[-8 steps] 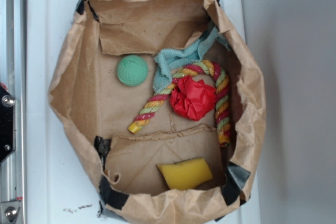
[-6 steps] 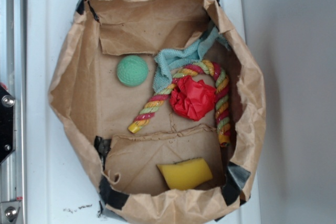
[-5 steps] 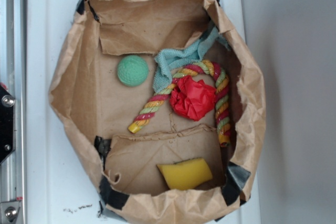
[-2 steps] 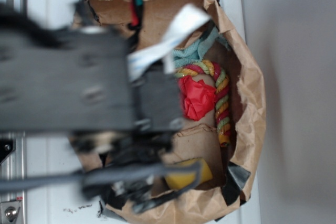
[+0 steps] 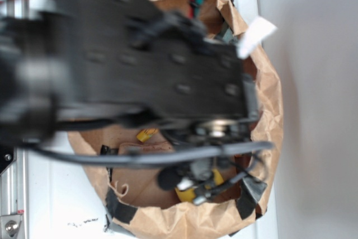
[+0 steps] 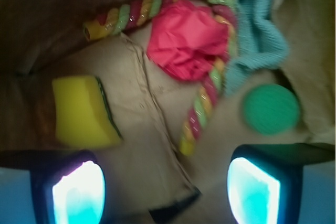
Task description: Grab the green sponge.
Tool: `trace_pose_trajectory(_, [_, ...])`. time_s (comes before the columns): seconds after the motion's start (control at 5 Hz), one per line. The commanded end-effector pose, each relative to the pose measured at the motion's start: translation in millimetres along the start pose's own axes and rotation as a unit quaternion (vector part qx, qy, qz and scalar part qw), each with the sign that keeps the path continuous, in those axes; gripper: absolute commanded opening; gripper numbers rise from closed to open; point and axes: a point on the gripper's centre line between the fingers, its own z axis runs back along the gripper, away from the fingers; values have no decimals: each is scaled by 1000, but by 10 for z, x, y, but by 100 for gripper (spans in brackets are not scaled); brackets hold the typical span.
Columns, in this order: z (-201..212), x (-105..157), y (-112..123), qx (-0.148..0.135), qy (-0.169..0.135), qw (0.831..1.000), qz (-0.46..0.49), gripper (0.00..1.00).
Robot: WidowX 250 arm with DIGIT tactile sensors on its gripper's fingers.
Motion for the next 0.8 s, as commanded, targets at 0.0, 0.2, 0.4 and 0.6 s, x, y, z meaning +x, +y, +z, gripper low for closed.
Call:
trace_pose_trajectory(0.0, [142,66,-65,-1,-17,1000,-24,100])
trace_pose_trajectory(0.2, [142,66,-65,-1,-17,1000,-24,100])
trace_pose_trajectory(0.4, [142,66,-65,-1,-17,1000,-24,100])
trace_pose_trajectory(0.6, [-292,-125,-112,-68,3,997,-28,100])
